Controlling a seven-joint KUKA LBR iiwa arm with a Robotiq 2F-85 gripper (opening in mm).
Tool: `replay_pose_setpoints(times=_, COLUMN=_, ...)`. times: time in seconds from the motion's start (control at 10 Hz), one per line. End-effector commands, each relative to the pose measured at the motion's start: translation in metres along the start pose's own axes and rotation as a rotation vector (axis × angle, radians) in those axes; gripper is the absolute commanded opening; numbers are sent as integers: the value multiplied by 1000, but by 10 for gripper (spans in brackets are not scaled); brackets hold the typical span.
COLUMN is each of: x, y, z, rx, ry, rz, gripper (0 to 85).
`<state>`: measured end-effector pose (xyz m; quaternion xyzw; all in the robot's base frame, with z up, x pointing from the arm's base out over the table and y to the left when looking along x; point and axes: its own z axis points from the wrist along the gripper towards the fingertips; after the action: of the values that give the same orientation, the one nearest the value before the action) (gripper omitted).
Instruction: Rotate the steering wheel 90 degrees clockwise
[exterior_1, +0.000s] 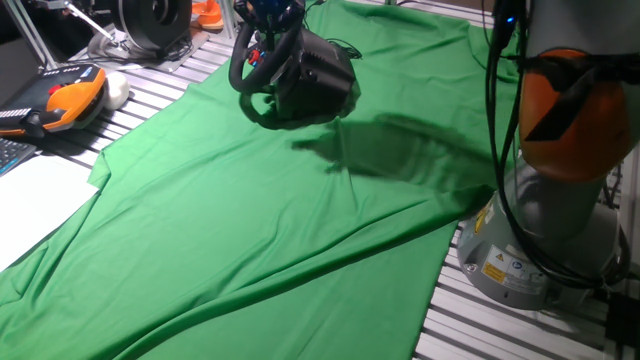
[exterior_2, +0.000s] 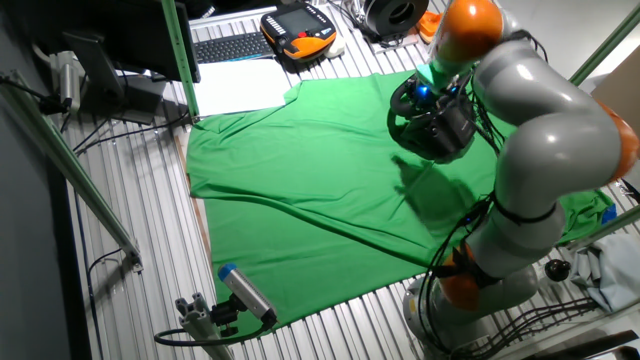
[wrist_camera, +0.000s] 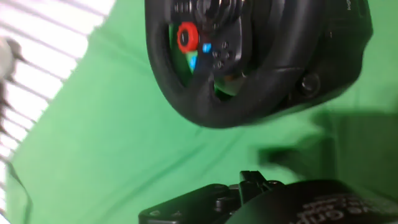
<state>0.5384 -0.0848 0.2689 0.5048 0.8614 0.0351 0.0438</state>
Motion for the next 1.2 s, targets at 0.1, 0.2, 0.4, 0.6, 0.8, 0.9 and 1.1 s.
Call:
replay_pose_setpoints(times=0.1, x=4, y=0, z=-4, rx=9, ry=52, rz=-268, gripper=0)
replay_pose_setpoints(times=0.2, x=6, y=1, z=-5, rx=3, ry=66, rz=-330, gripper=0)
replay_pose_setpoints(times=0.4, x=6, y=0, z=-5, rx=-6, ry=60, rz=-449, gripper=0)
replay_pose_setpoints(times=0.6, x=6, y=0, z=-4, rx=-13, ry=80, rz=-548, gripper=0)
replay_pose_setpoints(times=0.8, x=8, y=1, z=-4, rx=-20, ry=117, rz=-578, gripper=0)
replay_pose_setpoints(times=0.9, x=8, y=2, z=-3, rx=-18, ry=115, rz=-583, gripper=0)
replay_pose_setpoints(times=1.1, x=9, y=3, z=-1, rx=-22, ry=105, rz=-566, gripper=0)
